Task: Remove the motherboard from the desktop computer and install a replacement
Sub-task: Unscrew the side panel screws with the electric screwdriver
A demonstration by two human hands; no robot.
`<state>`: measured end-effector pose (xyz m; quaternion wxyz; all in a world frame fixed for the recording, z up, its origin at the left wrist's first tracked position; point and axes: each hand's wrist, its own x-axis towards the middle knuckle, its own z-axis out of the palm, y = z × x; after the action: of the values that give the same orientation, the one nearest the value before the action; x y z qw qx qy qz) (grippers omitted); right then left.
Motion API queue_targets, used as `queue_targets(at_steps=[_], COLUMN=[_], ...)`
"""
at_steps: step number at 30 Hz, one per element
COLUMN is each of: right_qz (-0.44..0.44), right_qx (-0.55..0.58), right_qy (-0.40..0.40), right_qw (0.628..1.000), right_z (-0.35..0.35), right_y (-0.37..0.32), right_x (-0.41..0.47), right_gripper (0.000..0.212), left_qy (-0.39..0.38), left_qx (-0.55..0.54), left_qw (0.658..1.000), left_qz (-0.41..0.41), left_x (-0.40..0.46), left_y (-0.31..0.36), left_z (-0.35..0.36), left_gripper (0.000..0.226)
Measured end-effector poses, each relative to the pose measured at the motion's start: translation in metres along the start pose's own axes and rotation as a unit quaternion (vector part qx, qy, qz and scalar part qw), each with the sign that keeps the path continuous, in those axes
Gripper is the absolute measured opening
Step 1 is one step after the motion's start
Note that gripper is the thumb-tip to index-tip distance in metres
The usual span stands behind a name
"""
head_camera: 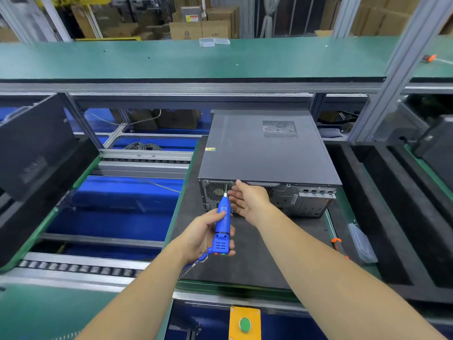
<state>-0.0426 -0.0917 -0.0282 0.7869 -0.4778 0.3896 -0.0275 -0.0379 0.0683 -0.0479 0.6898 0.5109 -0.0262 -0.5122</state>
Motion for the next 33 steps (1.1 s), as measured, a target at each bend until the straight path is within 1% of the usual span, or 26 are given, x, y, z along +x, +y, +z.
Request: queue_targets(at_steps=[4, 7, 15, 17, 18, 19, 20, 21, 22, 23, 24, 26, 27, 28, 29, 31, 33], right_qz=[0.006, -0.003, -0.014, -0.014, -0.027, -0.056, -0.097, -0.135, -0.155, -0.154, -0.143, -0.119, -0.114, -0.110, -0.105, -0.109, -0.160], right_qx=[0.068, 0.075, 0.070, 0.079, 0.060, 0.005, -0.078, -0.175, -0.275, -0.374, -0.471, -0.633, -0.685, -0.715, -0.727, -0.725, -0.709], right_qy=[0.016, 0.028, 0.088, 0.086, 0.088, 0.099, 0.114, 0.128, 0.136, 0.133, 0.122, 0.083, 0.056, 0.030, 0.009, -0.009, 0.006], right_qw=[0.998, 0.997, 0.994, 0.993, 0.994, 0.994, 0.986, 0.967, 0.939, 0.905, 0.862, 0.760, 0.718, 0.690, 0.678, 0.680, 0.687], right_z=[0.005, 0.003, 0.010, 0.015, 0.017, 0.016, 0.012, 0.004, -0.008, -0.022, -0.038, -0.070, -0.083, -0.094, -0.102, -0.113, -0.121], right_y=[0.000, 0.001, 0.001, 0.005, 0.008, 0.012, 0.017, 0.022, 0.027, 0.034, 0.042, 0.056, 0.063, 0.067, 0.070, 0.069, 0.062], right_x=[0.003, 0.005, 0.005, 0.003, 0.002, 0.003, 0.004, 0.005, 0.006, 0.009, 0.011, 0.016, 0.018, 0.020, 0.021, 0.020, 0.015], right_gripper=[0.012, 0.006, 0.008, 0.010, 0.012, 0.017, 0.022, 0.027, 0.029, 0.029, 0.026, 0.019, 0.019, 0.019, 0.020, 0.023, 0.026], left_qy=[-0.008, -0.003, -0.016, -0.017, -0.017, -0.017, -0.016, -0.014, -0.012, -0.013, -0.015, -0.022, -0.024, -0.028, -0.035, -0.051, -0.057], left_qx=[-0.002, -0.002, 0.002, 0.002, 0.002, 0.003, 0.005, 0.009, 0.016, 0.023, 0.030, 0.039, 0.043, 0.046, 0.050, 0.059, 0.061], left_qw=[1.000, 1.000, 0.999, 0.999, 0.999, 0.999, 0.999, 0.999, 0.999, 0.998, 0.998, 0.997, 0.996, 0.996, 0.995, 0.993, 0.992], left_qz=[-0.009, -0.016, -0.032, -0.035, -0.036, -0.038, -0.040, -0.044, -0.048, -0.053, -0.059, -0.070, -0.074, -0.078, -0.081, -0.088, -0.091], left_x=[0.000, 0.002, 0.004, 0.004, 0.005, 0.005, 0.006, 0.006, 0.006, 0.007, 0.007, 0.009, 0.010, 0.013, 0.015, 0.021, 0.028], left_y=[-0.001, -0.001, 0.000, -0.002, -0.002, -0.003, -0.003, -0.004, -0.005, -0.006, -0.006, -0.008, -0.008, -0.008, -0.008, -0.009, -0.010], left_z=[-0.007, -0.010, -0.016, -0.018, -0.019, -0.019, -0.020, -0.021, -0.021, -0.022, -0.022, -0.020, -0.017, -0.014, -0.010, 0.001, 0.013], left_gripper=[0.030, 0.032, 0.029, 0.030, 0.030, 0.030, 0.029, 0.029, 0.028, 0.028, 0.027, 0.028, 0.029, 0.029, 0.029, 0.029, 0.028])
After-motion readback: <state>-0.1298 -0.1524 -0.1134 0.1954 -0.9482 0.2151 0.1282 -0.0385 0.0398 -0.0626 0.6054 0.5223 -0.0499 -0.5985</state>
